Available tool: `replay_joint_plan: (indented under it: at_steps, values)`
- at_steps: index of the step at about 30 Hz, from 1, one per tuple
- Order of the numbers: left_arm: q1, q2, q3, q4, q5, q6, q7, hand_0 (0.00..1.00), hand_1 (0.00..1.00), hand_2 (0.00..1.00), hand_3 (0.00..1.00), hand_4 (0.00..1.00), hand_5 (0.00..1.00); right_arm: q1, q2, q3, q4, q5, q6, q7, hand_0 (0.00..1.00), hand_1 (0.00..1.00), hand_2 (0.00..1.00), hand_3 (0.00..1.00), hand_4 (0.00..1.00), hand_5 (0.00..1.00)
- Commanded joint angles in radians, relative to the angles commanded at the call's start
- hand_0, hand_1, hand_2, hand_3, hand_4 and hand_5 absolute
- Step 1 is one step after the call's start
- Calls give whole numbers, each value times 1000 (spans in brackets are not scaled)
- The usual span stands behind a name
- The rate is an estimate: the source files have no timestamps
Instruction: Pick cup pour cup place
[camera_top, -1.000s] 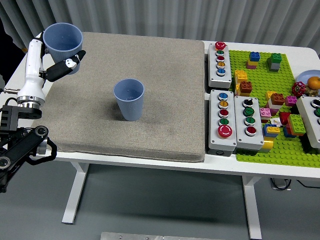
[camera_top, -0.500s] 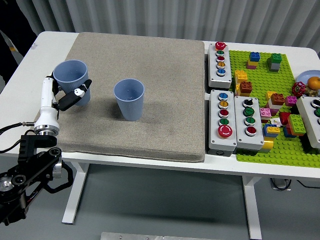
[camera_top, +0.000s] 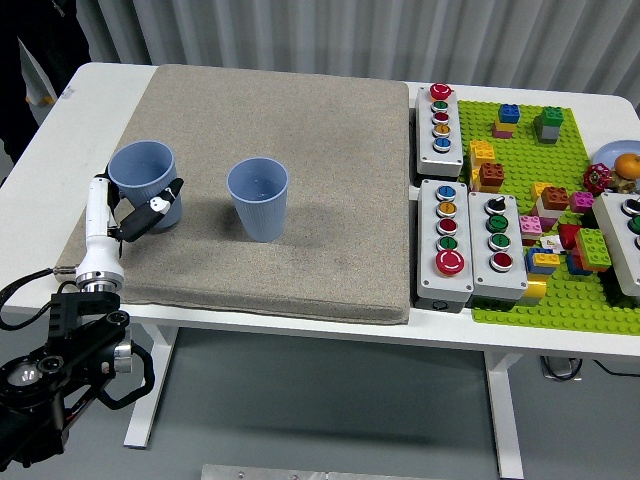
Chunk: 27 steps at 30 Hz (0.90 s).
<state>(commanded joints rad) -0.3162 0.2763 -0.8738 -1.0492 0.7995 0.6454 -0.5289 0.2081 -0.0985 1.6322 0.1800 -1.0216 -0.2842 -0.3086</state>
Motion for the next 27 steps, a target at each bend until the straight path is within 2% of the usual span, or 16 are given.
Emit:
replay_joint_plan:
  at_steps: [9,22,23,24,27]
  values:
    - [-5,0,12,30,-58,0,-52,532,551,640,571,737,246,1,0,2,0,-2,0,0,701,625,562,566,2,25]
    - [-7,-1,18,61,-37,0,-33,567,587,660,584,751,246,1,0,2,0,-3,1,-1,701,625,563,567,2,30]
    - [-6,-1,16,62,-28,0,-26,567,587,660,584,751,246,0,1,3,0,-4,1,-1,701,625,563,567,2,30]
    - [-6,-1,14,62,-19,0,-18,587,619,699,634,805,291,0,1,4,0,-4,1,-1,701,625,562,567,2,32]
    - [-5,0,8,61,14,0,5,587,619,699,634,805,291,0,1,4,0,-5,1,-1,701,625,562,567,2,32]
